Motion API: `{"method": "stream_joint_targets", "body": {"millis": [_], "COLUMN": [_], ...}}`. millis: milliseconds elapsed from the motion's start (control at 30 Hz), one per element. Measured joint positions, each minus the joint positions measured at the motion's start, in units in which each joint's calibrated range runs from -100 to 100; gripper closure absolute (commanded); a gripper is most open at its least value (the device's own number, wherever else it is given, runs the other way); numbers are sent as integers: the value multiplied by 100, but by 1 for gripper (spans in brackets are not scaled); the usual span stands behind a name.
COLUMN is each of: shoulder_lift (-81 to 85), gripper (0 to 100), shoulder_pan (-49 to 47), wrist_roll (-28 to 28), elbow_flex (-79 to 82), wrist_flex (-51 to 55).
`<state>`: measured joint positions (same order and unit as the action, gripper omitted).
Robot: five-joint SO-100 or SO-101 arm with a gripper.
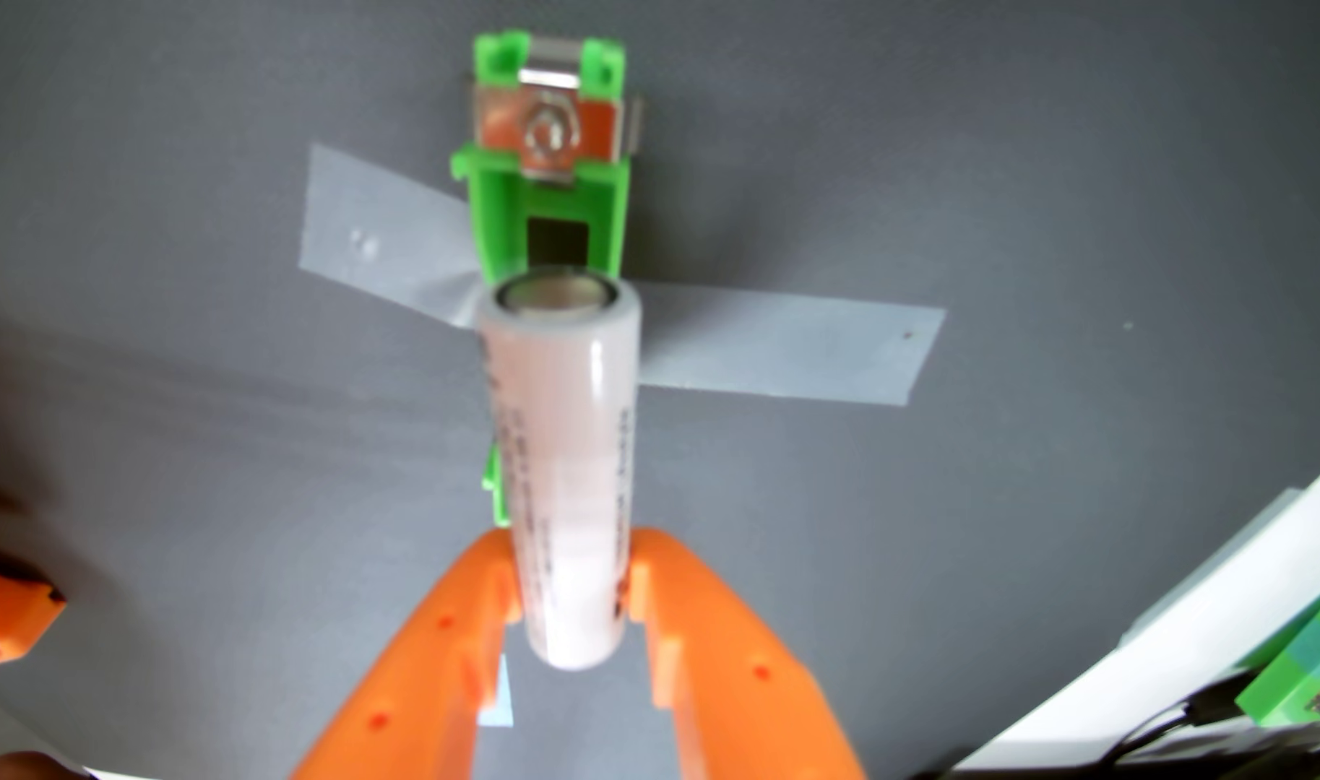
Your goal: Insert Battery
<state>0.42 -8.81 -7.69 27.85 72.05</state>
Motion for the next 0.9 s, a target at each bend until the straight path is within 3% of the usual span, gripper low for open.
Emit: {"method": "stream_joint_targets", "body": {"millis": [900], "shoulder_lift": [0], "gripper": [98], "shoulder_pan": [0], "wrist_roll": [-102], "elbow_flex": [226], "wrist_flex": [-285]}}
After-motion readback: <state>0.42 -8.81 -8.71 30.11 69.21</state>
